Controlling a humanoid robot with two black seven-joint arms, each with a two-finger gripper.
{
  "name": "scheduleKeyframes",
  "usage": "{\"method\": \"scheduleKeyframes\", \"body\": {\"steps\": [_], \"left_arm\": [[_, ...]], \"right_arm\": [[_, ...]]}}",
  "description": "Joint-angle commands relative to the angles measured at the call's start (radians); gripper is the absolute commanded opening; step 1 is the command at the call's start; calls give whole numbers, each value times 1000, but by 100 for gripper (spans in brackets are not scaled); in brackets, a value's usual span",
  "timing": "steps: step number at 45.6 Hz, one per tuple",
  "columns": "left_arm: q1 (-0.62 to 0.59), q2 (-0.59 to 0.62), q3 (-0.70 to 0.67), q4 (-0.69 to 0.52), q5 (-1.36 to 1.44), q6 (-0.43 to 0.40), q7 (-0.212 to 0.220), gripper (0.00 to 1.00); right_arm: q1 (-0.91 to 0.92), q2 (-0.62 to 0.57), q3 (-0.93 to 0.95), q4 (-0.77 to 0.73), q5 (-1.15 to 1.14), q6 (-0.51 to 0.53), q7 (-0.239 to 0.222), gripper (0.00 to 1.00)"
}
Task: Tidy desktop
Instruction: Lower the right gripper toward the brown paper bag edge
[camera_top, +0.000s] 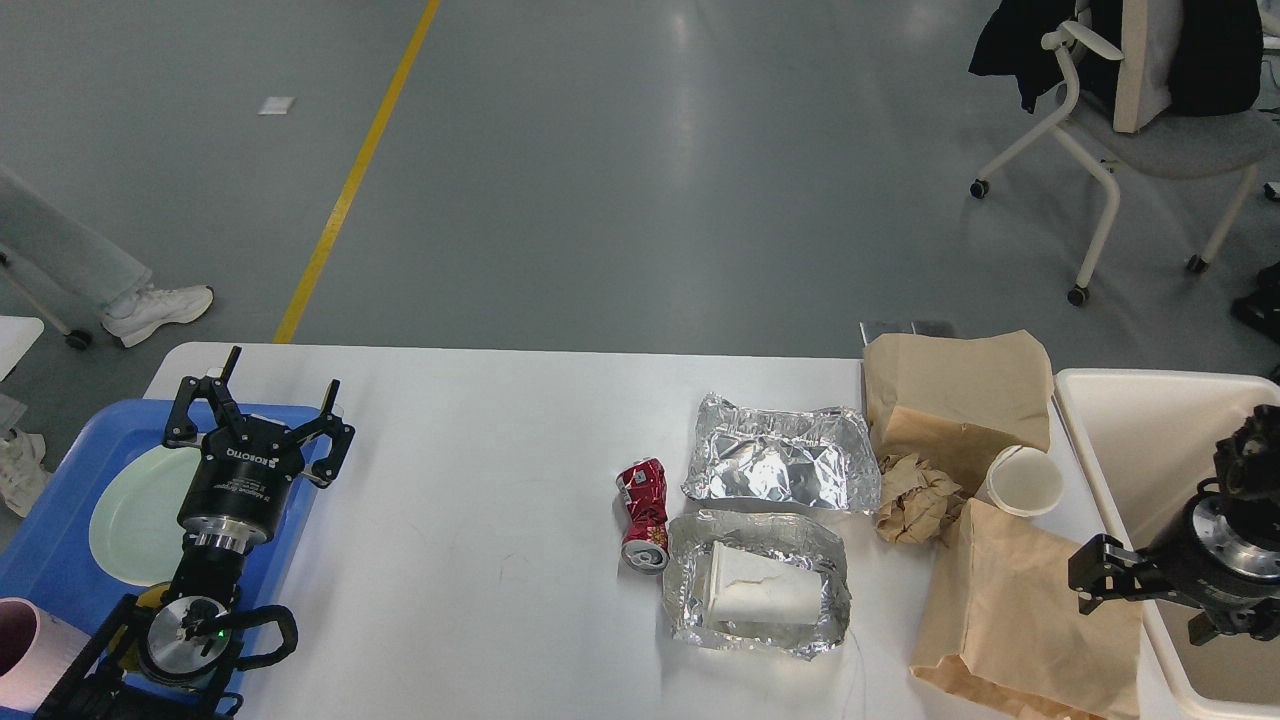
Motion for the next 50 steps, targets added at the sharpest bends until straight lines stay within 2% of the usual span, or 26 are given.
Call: {"method": "scheduleKeyframes", "body": {"steps": [1, 10, 20, 24, 29, 33, 34, 38, 45, 50], "left_arm": [[0, 0, 0, 0, 0, 0, 0, 96], [0, 0, 0, 0, 0, 0, 0, 96], [0, -1, 0, 0, 0, 0, 0, 96], [0, 0, 0, 0, 0, 0, 0, 96], [0, 0, 0, 0, 0, 0, 0, 96], [0, 0, 0, 0, 0, 0, 0, 96], [0, 0, 0, 0, 0, 0, 0, 96], [0, 0, 0, 0, 0, 0, 0, 96], [0, -1, 0, 0, 0, 0, 0, 96], [0, 0, 0, 0, 0, 0, 0, 96]], "right_arm": [[-72, -2, 31, -38, 1, -4, 7, 95], [-158, 3, 95, -69, 3, -5, 73, 95], [-316, 18, 189, -172, 13, -20, 78, 96], [-350, 46, 200, -182, 18, -80, 75, 97], [-387, 84, 200, -179, 18, -204, 73, 97], [-423, 107, 200, -176, 18, -287, 72, 93], [-425, 107, 200, -175, 16, -295, 70, 90], [-425, 101, 200, -170, 15, -298, 69, 67], [-422, 83, 193, -152, 4, -297, 63, 2], [-420, 83, 190, -136, -3, -289, 61, 0]]}}
